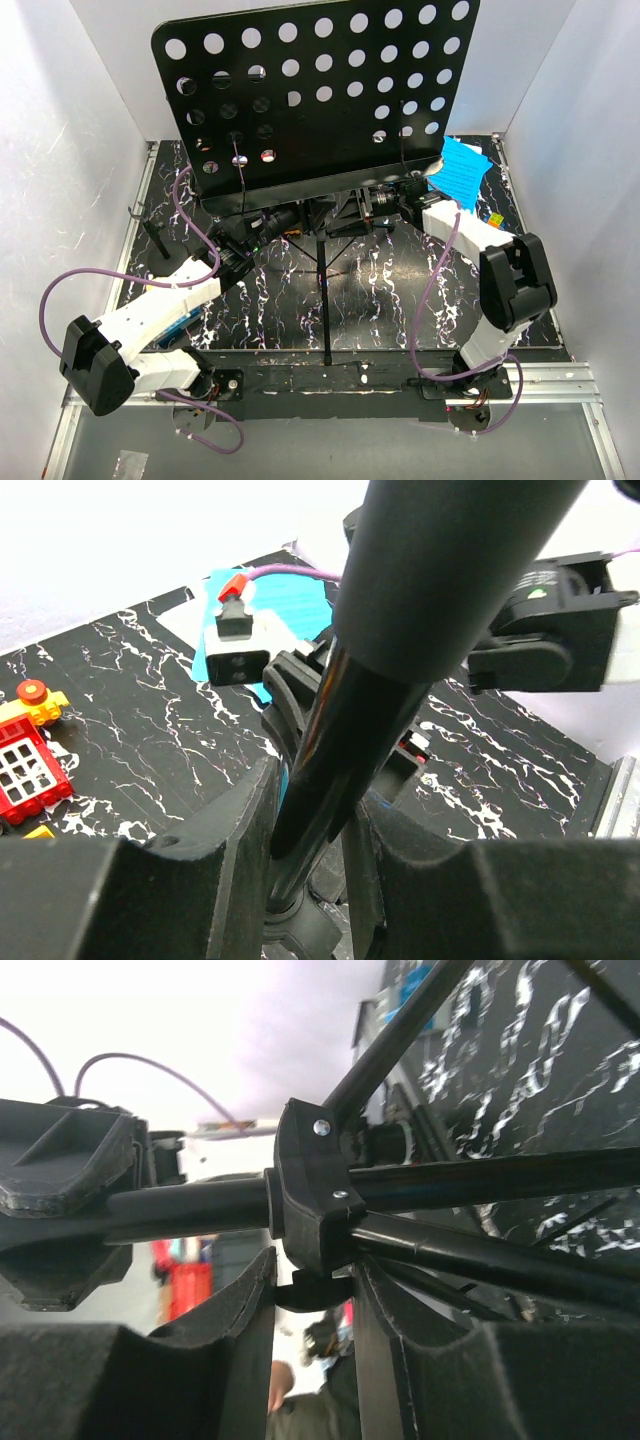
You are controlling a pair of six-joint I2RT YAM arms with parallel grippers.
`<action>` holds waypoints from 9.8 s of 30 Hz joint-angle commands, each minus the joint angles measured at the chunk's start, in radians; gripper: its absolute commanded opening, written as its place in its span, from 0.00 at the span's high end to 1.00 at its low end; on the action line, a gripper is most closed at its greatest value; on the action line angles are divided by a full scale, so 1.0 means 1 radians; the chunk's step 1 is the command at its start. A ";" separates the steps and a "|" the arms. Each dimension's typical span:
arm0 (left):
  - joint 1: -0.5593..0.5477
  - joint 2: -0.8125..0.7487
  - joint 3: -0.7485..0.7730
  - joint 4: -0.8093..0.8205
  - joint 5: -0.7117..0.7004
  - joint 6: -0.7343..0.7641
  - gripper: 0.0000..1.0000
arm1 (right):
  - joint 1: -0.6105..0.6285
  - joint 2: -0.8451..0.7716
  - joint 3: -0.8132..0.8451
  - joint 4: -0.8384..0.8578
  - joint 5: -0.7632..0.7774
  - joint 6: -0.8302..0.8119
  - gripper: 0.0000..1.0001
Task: Pack up the instrument practice props
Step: Unscrew the knob on the music stand.
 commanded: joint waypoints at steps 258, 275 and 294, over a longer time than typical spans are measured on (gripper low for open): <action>-0.269 0.148 0.036 0.079 -0.562 -0.020 1.00 | 0.180 -0.497 -0.272 0.129 0.996 -0.772 0.99; -0.256 0.037 -0.012 0.031 -0.461 0.010 1.00 | 0.330 -0.645 -0.183 -0.206 1.319 -0.730 0.40; -0.099 -0.095 -0.025 -0.004 -0.214 -0.092 1.00 | 0.022 -0.590 -0.348 0.047 0.514 0.112 0.27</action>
